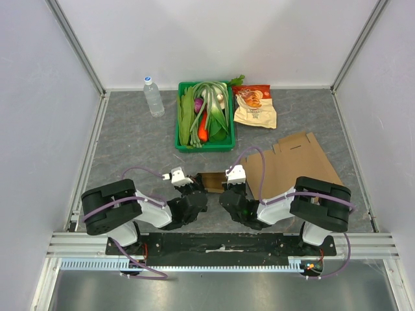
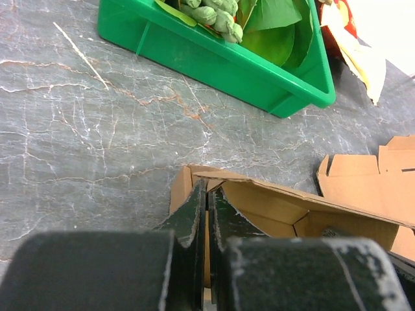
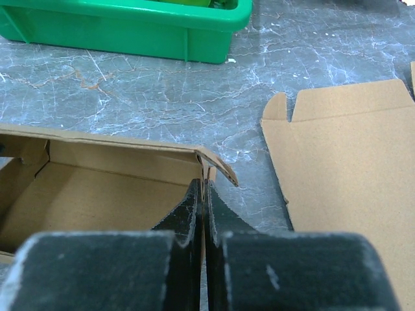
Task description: Fold the paper box
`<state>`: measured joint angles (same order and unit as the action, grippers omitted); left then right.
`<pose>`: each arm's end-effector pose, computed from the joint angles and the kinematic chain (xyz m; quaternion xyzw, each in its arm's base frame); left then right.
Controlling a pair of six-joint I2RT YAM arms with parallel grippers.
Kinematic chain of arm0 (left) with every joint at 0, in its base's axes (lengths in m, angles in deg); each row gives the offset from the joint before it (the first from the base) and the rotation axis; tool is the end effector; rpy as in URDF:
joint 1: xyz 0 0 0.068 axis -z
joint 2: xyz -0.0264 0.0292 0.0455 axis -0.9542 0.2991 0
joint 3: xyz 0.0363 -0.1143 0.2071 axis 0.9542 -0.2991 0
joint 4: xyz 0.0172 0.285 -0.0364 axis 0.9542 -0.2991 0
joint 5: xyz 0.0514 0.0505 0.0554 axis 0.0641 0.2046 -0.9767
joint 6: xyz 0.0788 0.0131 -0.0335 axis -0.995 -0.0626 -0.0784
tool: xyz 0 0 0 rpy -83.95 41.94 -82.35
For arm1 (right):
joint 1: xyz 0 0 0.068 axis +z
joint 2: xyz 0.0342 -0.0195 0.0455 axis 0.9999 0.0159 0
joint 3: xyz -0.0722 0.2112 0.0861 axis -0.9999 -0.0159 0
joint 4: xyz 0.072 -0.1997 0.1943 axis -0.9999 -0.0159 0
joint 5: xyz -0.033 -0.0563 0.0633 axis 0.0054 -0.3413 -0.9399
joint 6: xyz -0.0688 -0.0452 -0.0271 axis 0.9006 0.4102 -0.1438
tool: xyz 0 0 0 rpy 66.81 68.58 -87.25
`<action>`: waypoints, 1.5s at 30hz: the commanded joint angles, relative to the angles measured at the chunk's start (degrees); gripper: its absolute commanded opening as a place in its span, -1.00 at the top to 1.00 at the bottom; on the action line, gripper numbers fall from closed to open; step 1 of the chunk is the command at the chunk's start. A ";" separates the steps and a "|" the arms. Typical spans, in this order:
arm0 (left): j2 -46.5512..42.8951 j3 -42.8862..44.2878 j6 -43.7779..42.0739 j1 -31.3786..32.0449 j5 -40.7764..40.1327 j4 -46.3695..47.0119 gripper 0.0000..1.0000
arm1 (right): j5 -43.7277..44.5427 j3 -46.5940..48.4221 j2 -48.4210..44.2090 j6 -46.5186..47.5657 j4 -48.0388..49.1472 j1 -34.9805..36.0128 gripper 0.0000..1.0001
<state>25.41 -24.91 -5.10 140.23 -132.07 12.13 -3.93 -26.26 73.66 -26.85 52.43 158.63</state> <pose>0.1648 -0.2202 0.0592 -0.1945 0.7478 -0.1788 0.6091 0.1671 0.2558 0.0589 -0.0113 0.7819 0.0515 0.6212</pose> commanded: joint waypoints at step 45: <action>3.47 5.47 12.35 5.84 -12.41 -28.11 0.96 | -50.03 8.56 -36.24 -62.50 -43.54 -15.50 -0.41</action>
<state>27.18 -21.19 0.91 145.63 -139.85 -5.09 -59.07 -16.86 37.71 -79.55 5.79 139.90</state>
